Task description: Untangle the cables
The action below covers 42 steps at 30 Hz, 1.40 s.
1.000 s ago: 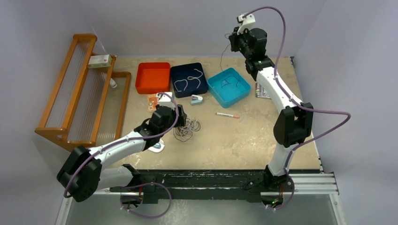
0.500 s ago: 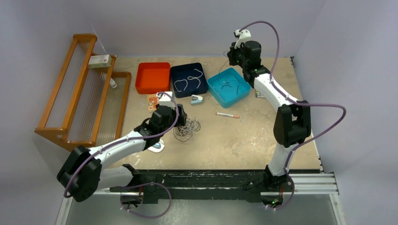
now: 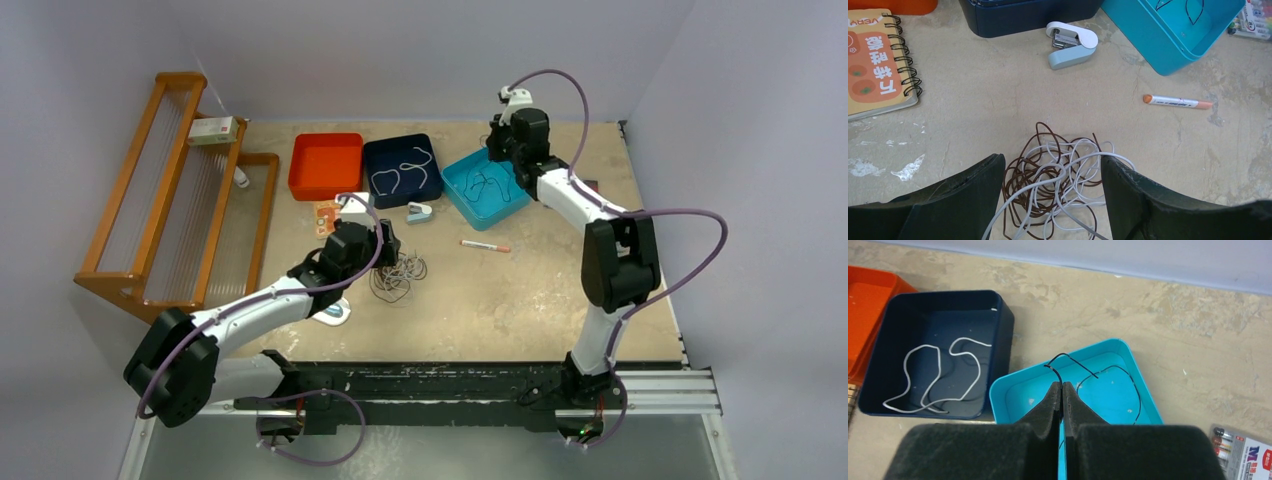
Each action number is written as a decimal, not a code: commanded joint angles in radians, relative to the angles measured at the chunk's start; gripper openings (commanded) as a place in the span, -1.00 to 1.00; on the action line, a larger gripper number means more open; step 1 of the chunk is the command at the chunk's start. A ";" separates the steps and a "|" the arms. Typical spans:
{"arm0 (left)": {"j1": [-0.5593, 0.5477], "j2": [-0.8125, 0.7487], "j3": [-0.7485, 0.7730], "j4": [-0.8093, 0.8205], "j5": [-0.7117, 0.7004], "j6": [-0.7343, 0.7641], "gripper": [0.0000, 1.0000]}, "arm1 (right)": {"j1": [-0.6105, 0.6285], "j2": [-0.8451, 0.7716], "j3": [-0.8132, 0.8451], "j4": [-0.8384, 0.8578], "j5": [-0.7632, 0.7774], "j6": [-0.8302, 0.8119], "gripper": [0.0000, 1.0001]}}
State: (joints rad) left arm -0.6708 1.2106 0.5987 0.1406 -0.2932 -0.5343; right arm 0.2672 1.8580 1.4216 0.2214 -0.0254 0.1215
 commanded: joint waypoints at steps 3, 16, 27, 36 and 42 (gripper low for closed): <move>-0.002 0.006 0.045 0.028 0.008 0.006 0.39 | -0.005 0.049 -0.013 0.013 0.099 0.024 -1.00; -0.003 0.017 0.065 0.010 0.011 0.002 0.39 | -0.005 0.130 -0.012 0.005 0.106 0.068 -0.73; -0.003 0.019 0.066 0.009 0.016 0.002 0.39 | -0.005 0.051 -0.044 0.007 0.191 0.055 -0.18; -0.002 0.022 0.067 0.010 0.017 0.000 0.39 | -0.005 -0.082 -0.112 0.049 0.215 0.059 0.00; -0.003 0.023 0.069 0.011 0.020 -0.001 0.39 | -0.005 -0.132 -0.159 0.073 0.176 0.060 -0.01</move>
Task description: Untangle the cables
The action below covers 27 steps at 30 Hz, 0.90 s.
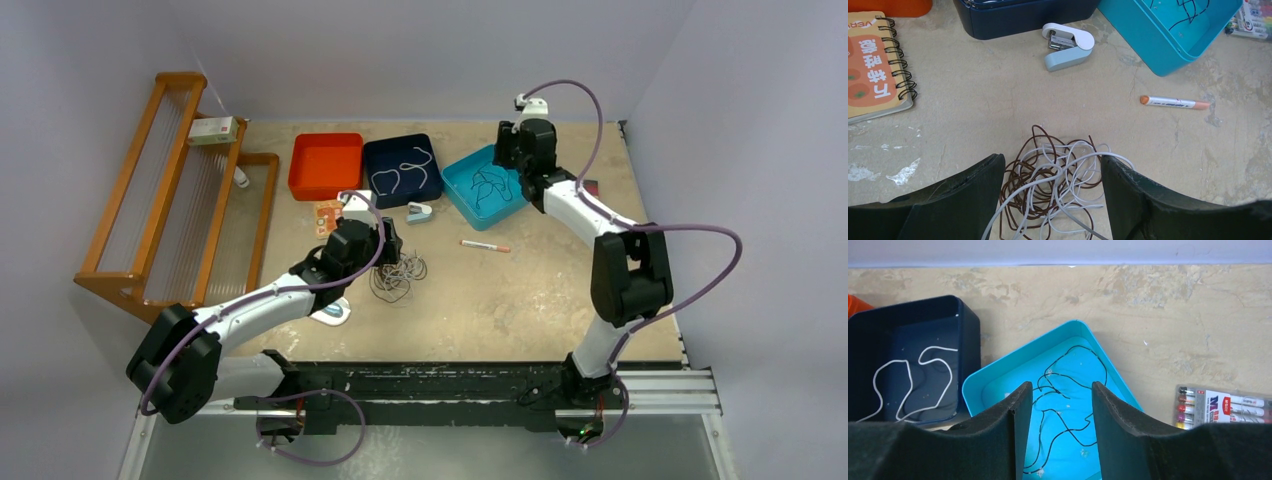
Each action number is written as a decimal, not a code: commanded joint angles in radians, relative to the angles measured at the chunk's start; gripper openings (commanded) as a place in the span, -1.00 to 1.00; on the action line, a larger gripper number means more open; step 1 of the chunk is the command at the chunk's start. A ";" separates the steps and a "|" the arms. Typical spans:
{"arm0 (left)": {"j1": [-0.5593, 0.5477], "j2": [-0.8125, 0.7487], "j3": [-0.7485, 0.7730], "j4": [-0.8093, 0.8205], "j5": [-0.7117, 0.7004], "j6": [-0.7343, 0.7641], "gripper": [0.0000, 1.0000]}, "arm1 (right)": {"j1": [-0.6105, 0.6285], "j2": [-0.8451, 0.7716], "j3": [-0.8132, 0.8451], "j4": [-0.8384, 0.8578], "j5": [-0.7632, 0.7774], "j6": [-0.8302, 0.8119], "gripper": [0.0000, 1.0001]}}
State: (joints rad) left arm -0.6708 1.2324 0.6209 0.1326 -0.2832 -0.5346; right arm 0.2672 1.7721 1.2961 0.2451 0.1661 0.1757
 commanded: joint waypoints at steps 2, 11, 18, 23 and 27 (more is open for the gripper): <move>-0.003 0.001 0.047 0.017 0.010 -0.002 0.40 | -0.005 -0.063 -0.057 0.084 -0.083 -0.003 -0.02; -0.002 -0.008 0.081 -0.024 0.002 -0.021 0.40 | -0.003 -0.154 -0.177 0.169 -0.341 0.076 -0.01; -0.001 -0.026 0.116 -0.098 0.002 -0.028 0.40 | 0.015 -0.238 -0.265 0.139 -0.409 0.102 0.00; -0.002 -0.054 0.144 -0.183 -0.005 -0.023 0.23 | 0.025 -0.269 -0.301 0.127 -0.573 0.024 0.00; -0.003 -0.082 0.162 -0.213 -0.006 -0.023 0.21 | 0.068 -0.283 -0.349 0.150 -0.777 -0.118 0.02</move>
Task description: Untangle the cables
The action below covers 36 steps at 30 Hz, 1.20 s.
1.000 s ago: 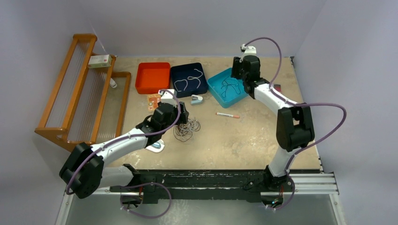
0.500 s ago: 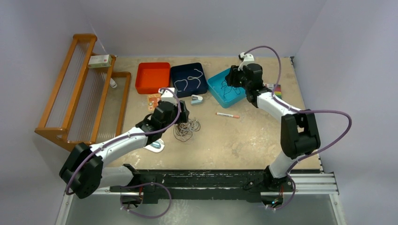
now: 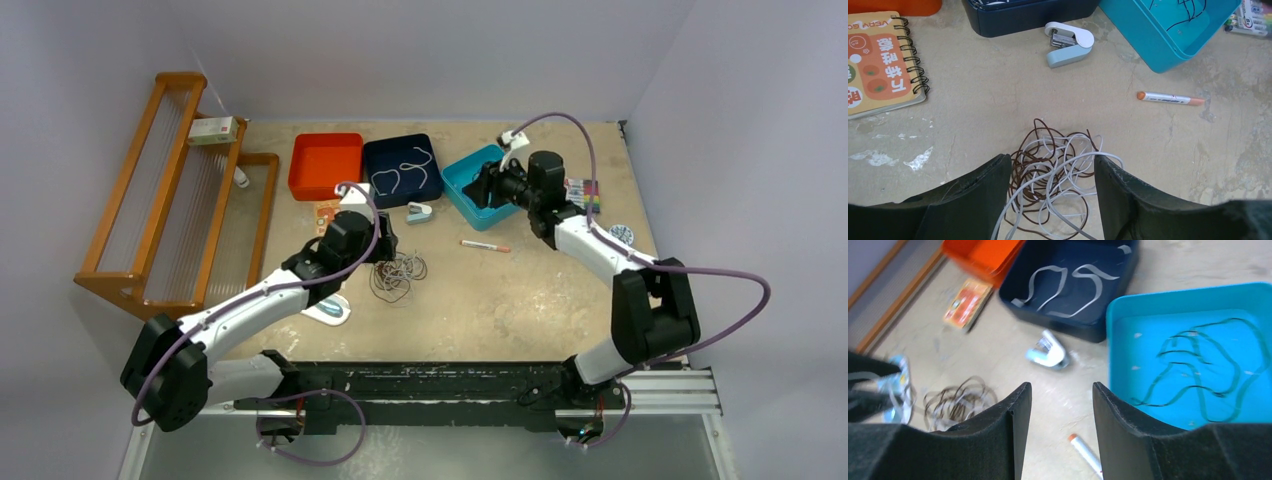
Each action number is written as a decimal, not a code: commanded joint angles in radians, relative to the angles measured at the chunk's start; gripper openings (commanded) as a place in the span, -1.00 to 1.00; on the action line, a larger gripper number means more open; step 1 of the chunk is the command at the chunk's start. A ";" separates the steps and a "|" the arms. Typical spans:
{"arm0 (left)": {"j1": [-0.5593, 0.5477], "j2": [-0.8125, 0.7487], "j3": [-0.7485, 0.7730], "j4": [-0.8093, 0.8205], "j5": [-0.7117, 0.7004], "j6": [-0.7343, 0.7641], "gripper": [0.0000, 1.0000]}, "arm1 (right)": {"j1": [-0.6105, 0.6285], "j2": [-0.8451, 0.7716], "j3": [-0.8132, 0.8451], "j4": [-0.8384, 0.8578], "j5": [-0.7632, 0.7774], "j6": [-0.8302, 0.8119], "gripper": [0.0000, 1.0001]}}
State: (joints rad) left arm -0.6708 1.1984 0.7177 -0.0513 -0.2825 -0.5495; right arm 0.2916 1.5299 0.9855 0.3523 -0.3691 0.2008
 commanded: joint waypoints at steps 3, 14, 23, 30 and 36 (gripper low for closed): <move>-0.002 -0.053 0.085 -0.053 0.006 0.000 0.23 | 0.128 -0.050 -0.065 0.057 -0.281 -0.231 0.07; -0.002 -0.037 0.094 -0.056 0.008 0.009 0.24 | 0.291 -0.017 -0.182 0.406 -0.330 -0.097 0.25; -0.002 -0.043 0.101 -0.053 -0.007 0.008 0.24 | 0.307 0.070 -0.174 0.475 -0.382 -0.036 0.30; -0.002 -0.044 0.103 -0.042 -0.012 0.004 0.24 | 0.343 0.130 -0.174 0.555 -0.389 0.037 0.31; -0.001 -0.046 0.100 -0.041 -0.012 0.004 0.24 | 0.362 0.210 -0.170 0.652 -0.392 0.113 0.28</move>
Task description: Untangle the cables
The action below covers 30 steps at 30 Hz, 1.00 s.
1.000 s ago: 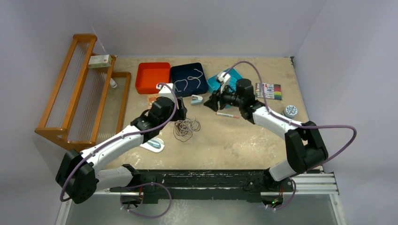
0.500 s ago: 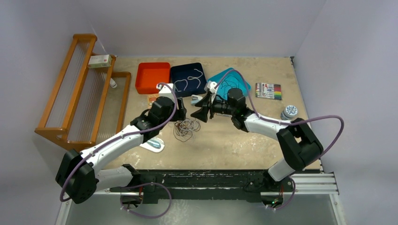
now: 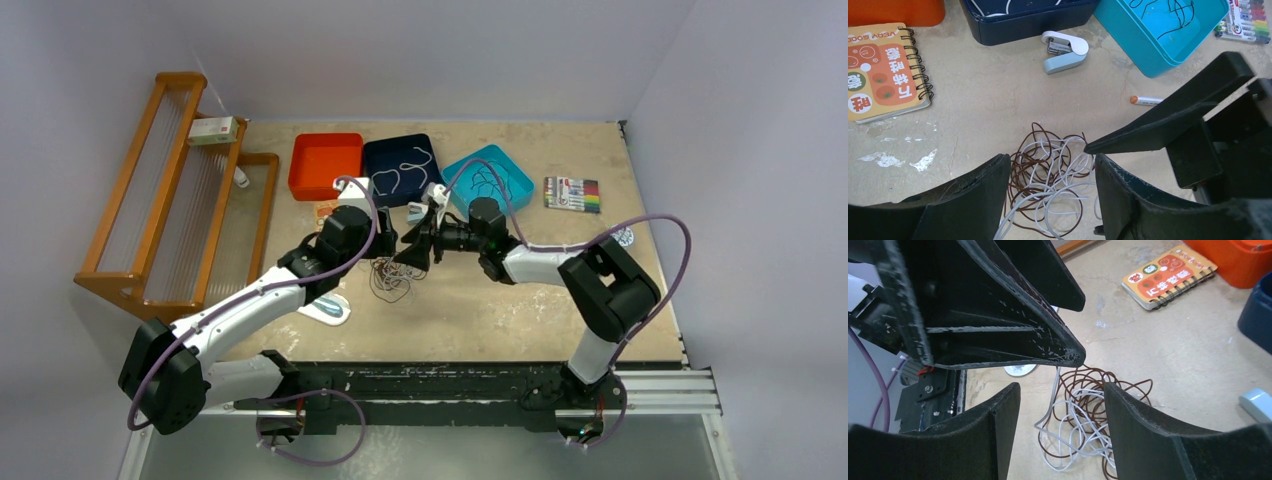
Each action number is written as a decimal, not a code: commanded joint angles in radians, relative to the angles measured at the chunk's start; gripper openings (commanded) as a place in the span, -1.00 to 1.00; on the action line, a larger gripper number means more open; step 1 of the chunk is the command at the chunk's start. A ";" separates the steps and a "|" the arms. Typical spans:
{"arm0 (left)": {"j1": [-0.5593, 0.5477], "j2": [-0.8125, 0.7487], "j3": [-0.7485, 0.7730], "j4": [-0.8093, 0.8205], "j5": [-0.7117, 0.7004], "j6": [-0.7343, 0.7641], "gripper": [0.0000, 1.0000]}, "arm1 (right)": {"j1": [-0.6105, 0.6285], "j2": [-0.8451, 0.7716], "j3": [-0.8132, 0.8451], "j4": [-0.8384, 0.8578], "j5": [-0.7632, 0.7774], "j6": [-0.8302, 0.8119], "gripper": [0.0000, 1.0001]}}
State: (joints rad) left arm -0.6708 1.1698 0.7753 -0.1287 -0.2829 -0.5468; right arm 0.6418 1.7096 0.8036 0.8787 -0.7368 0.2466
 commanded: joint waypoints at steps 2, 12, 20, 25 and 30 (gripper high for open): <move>-0.001 -0.021 0.042 0.039 -0.014 0.001 0.24 | 0.013 0.051 0.008 0.164 -0.015 0.090 0.20; -0.002 -0.081 0.033 0.042 -0.077 -0.016 0.27 | 0.012 0.019 -0.003 0.077 0.213 0.138 -1.00; -0.001 -0.238 0.060 0.032 -0.161 -0.001 0.46 | 0.009 0.020 0.016 -0.106 0.460 0.165 -1.00; -0.001 -0.294 0.064 0.005 -0.254 0.012 0.47 | 0.007 0.011 0.021 -0.111 0.465 0.161 -1.00; 0.000 -0.278 0.051 0.001 -0.270 0.005 0.47 | 0.007 -0.069 0.040 -0.146 0.452 0.099 -1.00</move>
State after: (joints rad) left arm -0.6708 0.8803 0.8036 -0.1307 -0.5087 -0.5556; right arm 0.6491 1.7439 0.7967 0.7338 -0.3031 0.3923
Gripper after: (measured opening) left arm 0.733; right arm 0.008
